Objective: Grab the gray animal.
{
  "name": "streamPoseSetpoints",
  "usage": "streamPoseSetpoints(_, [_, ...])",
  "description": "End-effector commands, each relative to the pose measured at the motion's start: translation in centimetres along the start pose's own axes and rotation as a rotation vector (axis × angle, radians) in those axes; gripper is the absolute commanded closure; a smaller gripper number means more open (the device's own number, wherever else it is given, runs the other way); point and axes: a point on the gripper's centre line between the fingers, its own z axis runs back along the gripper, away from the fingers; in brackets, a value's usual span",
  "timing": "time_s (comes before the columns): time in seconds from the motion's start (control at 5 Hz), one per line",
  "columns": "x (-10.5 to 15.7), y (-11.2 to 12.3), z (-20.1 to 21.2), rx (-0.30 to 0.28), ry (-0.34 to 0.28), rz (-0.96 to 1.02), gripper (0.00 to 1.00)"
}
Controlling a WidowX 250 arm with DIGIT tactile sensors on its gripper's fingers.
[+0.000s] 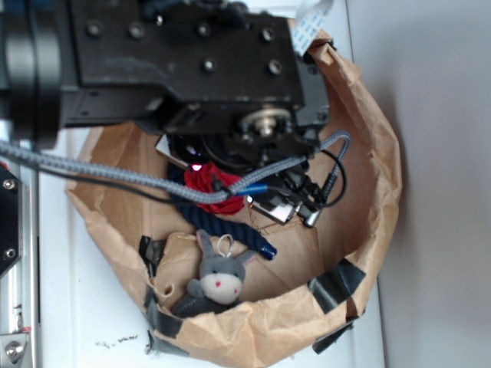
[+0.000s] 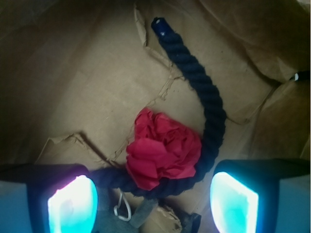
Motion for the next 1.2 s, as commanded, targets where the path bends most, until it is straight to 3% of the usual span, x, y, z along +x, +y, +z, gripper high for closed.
streamPoseSetpoints(0.0, [0.4, -1.3, -1.8, -0.166, -0.089, 0.220, 0.00])
streamPoseSetpoints(0.2, [-0.5, -3.8, -3.7, -0.129, -0.181, 0.407, 0.00])
streamPoseSetpoints(0.4, [-1.3, -4.8, -5.0, -0.094, -0.181, 0.410, 0.00])
streamPoseSetpoints(0.6, [-1.6, -5.4, -5.7, -0.056, -0.071, 0.317, 0.00])
streamPoseSetpoints(1.0, [0.5, -3.6, -2.5, -0.087, 0.124, 0.114, 0.00])
